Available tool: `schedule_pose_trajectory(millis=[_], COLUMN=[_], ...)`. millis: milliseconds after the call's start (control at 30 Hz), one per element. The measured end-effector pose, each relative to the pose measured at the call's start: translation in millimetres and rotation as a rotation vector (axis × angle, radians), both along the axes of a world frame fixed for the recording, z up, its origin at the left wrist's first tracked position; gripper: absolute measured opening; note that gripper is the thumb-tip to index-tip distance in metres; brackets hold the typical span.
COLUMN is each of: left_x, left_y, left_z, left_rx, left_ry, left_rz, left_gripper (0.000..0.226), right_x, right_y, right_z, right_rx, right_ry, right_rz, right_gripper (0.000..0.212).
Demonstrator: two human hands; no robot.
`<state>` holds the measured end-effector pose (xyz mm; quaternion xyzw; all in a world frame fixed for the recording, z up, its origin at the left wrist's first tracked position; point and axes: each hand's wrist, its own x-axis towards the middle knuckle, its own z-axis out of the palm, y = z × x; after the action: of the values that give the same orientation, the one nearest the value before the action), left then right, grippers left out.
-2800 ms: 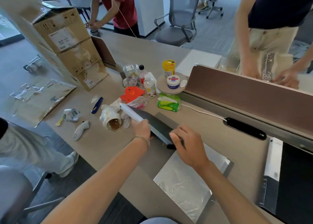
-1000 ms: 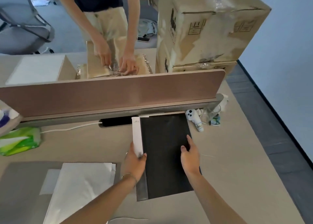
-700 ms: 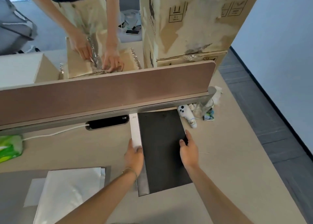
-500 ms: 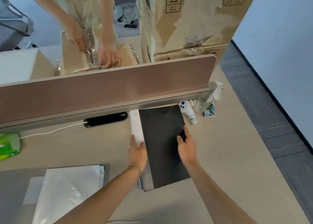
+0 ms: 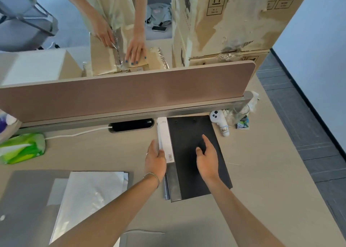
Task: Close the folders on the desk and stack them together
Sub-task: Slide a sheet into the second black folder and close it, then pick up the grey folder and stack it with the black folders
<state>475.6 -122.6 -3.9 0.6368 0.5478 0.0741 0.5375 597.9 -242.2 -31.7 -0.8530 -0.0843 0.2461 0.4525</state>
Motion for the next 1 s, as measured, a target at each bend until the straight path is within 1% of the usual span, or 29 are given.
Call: schedule_pose_trajectory(millis=[200, 333, 467, 600, 767, 833, 900, 1000], left_x=[-55, -108, -170, -238, -322, -354, -385, -434], left_y=[17, 28, 40, 56, 80, 94, 108, 131], left_z=[16, 27, 35, 35, 28, 23, 18, 7], left_rx=[0.025, 0.016, 0.023, 0.04, 0.0, 0.005, 0.01, 0.005], left_ry=[-0.02, -0.055, -0.056, -0.016, 0.012, 0.026, 0.054, 0.124], left_rz=[0.092, 0.152, 0.231, 0.302, 0.369, 0.394, 0.419, 0.446], left_gripper=[0.051, 0.05, 0.046, 0.045, 0.049, 0.046, 0.039, 0.041], right_x=[-63, -117, -171, -222, -286, -311, -335, -371], right_y=[29, 51, 71, 92, 118, 130, 143, 165], right_z=[27, 38, 46, 48, 43, 39, 35, 27], right_rx=[0.062, 0.071, 0.096, 0.065, 0.04, 0.025, -0.002, -0.071], right_ry=[-0.055, -0.085, -0.066, -0.058, -0.008, 0.004, 0.008, 0.014], right_rz=[0.174, 0.328, 0.459, 0.569, 0.637, 0.686, 0.771, 0.928], right_gripper=[0.053, 0.051, 0.051, 0.051, 0.05, 0.047, 0.044, 0.044])
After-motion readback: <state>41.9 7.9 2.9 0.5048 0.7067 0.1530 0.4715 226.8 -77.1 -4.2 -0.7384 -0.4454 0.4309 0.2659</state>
